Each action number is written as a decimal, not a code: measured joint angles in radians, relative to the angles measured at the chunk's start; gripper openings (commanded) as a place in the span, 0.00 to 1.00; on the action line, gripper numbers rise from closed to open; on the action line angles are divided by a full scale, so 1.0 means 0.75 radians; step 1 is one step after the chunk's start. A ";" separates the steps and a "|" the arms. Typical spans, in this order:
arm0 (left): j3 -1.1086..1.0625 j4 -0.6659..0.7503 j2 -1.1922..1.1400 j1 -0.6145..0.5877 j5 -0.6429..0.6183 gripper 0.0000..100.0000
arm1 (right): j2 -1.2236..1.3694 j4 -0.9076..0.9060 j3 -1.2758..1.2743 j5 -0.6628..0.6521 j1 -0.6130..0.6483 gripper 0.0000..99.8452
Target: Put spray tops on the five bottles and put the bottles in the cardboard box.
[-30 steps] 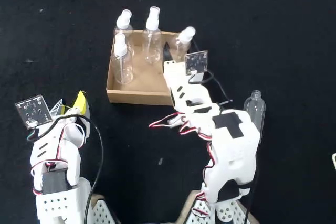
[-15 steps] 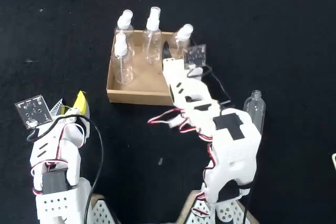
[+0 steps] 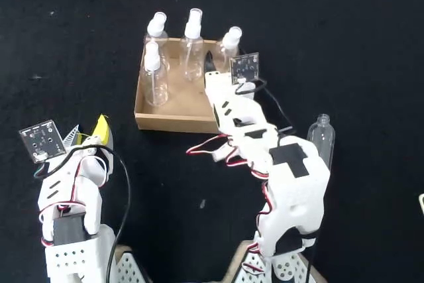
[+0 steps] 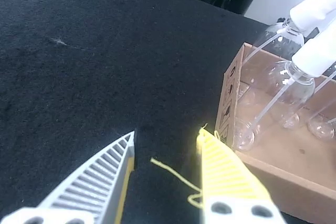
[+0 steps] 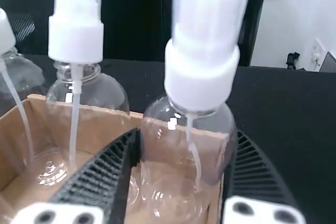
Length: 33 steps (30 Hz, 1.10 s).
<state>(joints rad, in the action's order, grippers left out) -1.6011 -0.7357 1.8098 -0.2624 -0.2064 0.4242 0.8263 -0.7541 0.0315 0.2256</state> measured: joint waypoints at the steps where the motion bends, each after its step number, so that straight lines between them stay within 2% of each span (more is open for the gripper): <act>1: 0.000 0.000 0.000 0.000 0.000 0.17 | 0.000 -0.037 0.016 0.000 0.000 0.23; 5: 0.000 0.000 0.000 0.000 0.000 0.17 | -0.002 -0.160 0.080 0.000 0.000 0.23; 16: 0.000 0.000 0.000 0.000 0.000 0.17 | -0.002 -0.164 0.082 0.000 0.000 0.23; 23: 0.000 0.000 0.000 0.000 0.000 0.17 | -0.002 -0.164 0.082 0.000 0.000 0.36; 33: 0.000 0.000 0.000 0.000 0.000 0.17 | -0.002 -0.164 0.082 0.000 0.000 0.33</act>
<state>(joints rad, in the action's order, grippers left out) -1.6011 -0.7357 1.8098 -0.2624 -0.2064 0.4227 0.7035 -0.6928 0.0315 0.2256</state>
